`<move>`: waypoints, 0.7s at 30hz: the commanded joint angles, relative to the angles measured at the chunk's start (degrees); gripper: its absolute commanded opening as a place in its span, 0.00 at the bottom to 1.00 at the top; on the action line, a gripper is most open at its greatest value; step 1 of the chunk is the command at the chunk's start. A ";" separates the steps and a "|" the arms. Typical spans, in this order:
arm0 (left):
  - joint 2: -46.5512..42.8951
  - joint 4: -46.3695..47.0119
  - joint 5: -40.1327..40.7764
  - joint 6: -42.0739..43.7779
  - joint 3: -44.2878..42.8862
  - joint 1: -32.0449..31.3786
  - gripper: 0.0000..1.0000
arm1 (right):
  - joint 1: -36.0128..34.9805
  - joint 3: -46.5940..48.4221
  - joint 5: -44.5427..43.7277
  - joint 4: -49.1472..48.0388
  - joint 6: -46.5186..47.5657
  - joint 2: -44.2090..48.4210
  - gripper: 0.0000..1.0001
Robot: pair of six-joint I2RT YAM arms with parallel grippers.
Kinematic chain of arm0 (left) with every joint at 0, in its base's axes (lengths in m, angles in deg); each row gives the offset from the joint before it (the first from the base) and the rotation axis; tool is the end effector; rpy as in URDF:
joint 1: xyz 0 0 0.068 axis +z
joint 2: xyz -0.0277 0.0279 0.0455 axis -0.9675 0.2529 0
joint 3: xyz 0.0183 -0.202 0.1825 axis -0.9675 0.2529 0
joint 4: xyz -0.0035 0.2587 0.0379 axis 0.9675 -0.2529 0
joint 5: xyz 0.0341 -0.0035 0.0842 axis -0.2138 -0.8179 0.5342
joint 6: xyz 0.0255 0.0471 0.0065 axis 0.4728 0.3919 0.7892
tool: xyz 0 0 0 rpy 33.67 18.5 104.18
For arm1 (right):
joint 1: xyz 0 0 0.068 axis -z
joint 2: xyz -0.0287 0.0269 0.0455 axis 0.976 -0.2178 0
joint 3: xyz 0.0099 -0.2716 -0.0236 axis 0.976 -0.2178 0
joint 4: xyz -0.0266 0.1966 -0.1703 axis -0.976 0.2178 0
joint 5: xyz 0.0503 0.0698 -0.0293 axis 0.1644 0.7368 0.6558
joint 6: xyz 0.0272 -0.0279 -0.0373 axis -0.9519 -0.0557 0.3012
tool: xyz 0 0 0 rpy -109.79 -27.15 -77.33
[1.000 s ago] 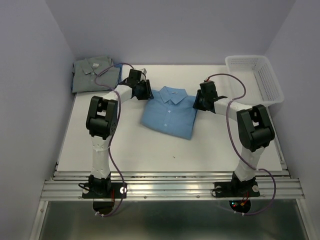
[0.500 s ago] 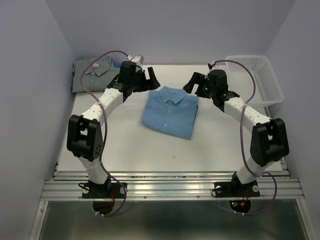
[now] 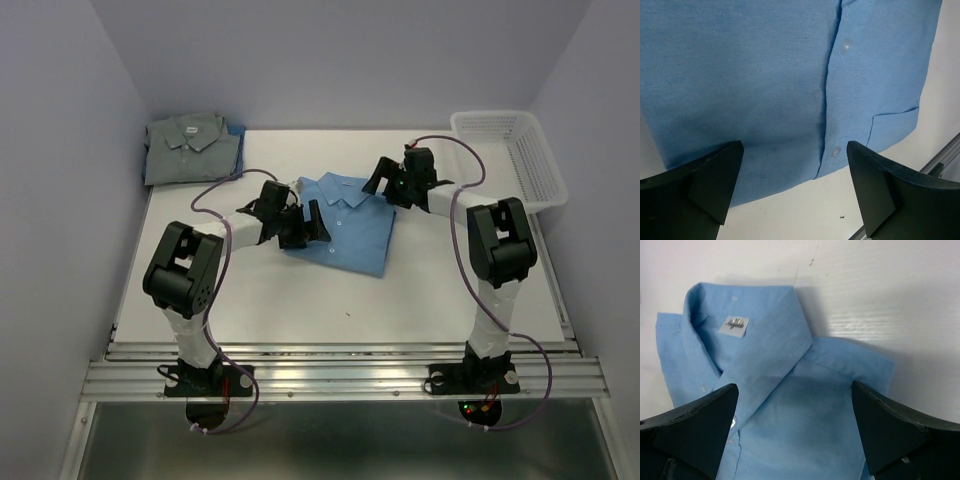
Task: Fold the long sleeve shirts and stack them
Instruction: Fold the shirt
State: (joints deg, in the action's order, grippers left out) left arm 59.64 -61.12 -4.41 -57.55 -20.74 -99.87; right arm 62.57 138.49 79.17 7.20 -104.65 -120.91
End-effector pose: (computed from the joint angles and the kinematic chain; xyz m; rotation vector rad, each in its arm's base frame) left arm 0.3371 -0.1706 0.1718 0.1623 2.4184 -0.9606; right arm 0.4315 0.1224 0.1771 0.2350 2.3068 0.6838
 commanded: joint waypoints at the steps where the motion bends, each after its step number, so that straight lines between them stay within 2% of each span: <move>1: 0.78 0.57 0.89 -0.51 3.01 -0.18 0.99 | 1.49 2.83 0.58 -0.69 0.43 -3.04 1.00; 5: -3.78 -2.06 0.80 -0.43 1.01 -1.15 0.99 | 2.02 5.82 6.20 2.89 6.12 -2.00 1.00; 8: -11.05 -7.24 5.53 -0.42 -0.94 -1.50 0.99 | 1.32 5.13 8.05 3.35 10.26 2.92 1.00; 9: -14.48 -10.30 10.16 -1.29 -2.33 -1.24 0.99 | -0.42 4.60 5.79 4.48 13.67 6.94 1.00; 11: -17.65 -12.78 13.79 -2.44 -3.05 -0.37 0.99 | -2.98 2.85 3.68 5.19 17.55 11.09 1.00; 14: -23.73 -14.46 15.74 -4.55 0.10 4.81 0.99 | -9.56 -1.02 1.64 5.98 24.14 16.55 1.00; 15: -25.05 -14.46 16.18 -5.08 1.16 8.65 0.99 | -11.76 -1.73 0.16 6.86 27.64 17.17 1.00; 16: -27.32 -14.72 16.44 -5.69 2.21 10.61 0.99 | -16.65 -1.73 -1.16 7.82 29.94 17.35 1.00; 21: -29.98 -16.66 15.40 -5.35 5.38 19.40 0.99 | -29.08 0.72 -8.72 12.40 46.20 12.70 1.00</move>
State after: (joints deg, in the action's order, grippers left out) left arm 29.80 -73.38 10.48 -62.27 -18.49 -84.00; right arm 40.93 138.06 76.62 13.41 -74.79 -103.45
